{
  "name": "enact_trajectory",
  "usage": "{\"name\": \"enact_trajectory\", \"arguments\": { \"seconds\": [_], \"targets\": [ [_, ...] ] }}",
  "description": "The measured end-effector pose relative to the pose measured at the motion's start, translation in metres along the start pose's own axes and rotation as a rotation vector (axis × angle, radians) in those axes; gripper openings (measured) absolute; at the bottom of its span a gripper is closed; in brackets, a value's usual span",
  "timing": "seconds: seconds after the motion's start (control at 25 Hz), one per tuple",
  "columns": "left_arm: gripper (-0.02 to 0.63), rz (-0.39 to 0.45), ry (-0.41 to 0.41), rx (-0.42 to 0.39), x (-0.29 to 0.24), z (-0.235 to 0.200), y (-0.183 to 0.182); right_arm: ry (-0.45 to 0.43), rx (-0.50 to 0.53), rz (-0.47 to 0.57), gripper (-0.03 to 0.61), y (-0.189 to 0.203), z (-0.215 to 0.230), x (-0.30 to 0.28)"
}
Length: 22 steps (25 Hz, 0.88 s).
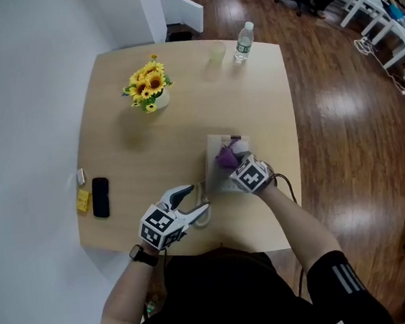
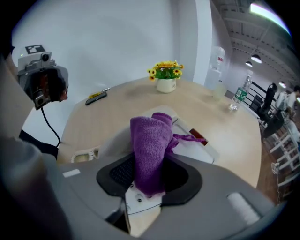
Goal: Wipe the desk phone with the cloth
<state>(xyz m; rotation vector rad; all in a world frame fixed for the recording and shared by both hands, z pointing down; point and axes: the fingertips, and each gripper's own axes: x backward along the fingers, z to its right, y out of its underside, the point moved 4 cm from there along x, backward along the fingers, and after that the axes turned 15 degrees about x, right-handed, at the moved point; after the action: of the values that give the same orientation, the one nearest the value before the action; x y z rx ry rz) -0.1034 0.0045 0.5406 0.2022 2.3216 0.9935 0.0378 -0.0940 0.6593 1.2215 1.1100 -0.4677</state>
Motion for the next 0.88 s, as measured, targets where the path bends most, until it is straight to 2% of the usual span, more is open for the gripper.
{"name": "enact_trajectory", "arguments": {
  "seconds": [0.4,0.64,0.88],
  "targets": [
    [0.268,-0.011,0.017,-0.022,-0.012,0.01,-0.001,-0.118,0.069,-0.027,0.15,0.033,-0.088,-0.005],
    [0.268,-0.021,0.018,-0.029,-0.015,0.015,0.002,-0.151,0.055,-0.003,0.15,0.031,-0.094,-0.002],
    [0.268,-0.024,0.02,-0.037,-0.018,0.021,0.001,-0.107,0.049,-0.039,0.15,0.045,-0.086,0.004]
  ]
}}
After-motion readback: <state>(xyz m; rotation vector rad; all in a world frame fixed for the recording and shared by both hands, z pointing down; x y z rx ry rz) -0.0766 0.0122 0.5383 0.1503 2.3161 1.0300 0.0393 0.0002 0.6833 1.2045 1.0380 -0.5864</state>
